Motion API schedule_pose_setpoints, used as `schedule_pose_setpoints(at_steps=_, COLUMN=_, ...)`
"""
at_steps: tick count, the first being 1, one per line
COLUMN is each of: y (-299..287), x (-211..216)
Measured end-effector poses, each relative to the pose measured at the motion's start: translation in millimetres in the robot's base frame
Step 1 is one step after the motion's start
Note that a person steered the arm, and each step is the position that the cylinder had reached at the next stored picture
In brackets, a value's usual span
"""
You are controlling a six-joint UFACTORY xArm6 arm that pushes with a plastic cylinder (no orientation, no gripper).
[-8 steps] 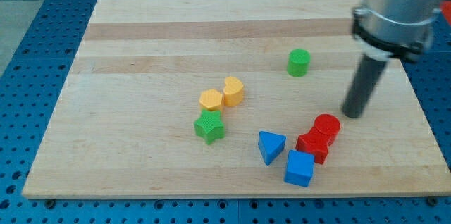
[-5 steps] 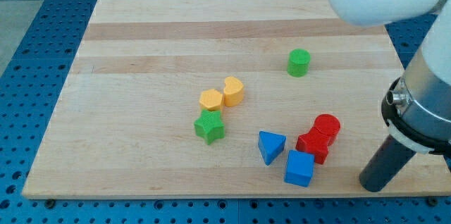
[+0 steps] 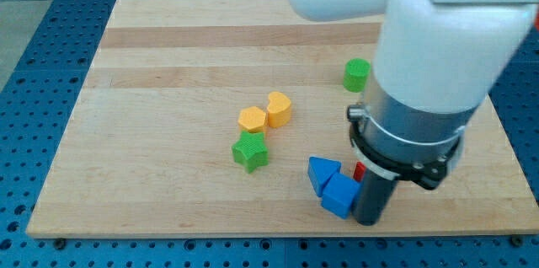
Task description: Push the cube into triangle
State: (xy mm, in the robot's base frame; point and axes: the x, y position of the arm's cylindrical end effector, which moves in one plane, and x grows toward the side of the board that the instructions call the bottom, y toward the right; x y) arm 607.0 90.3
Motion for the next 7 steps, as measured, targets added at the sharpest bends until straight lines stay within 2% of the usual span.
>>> schedule_pose_setpoints(at_steps=2, y=-21.2, x=-25.3)
schedule_pose_setpoints(at_steps=3, y=-27.9, x=-23.2)
schedule_pose_setpoints(at_steps=4, y=-30.9, x=9.4)
schedule_pose_setpoints(at_steps=5, y=-39.9, x=11.6)
schedule_pose_setpoints(at_steps=7, y=-127.2, x=-41.2)
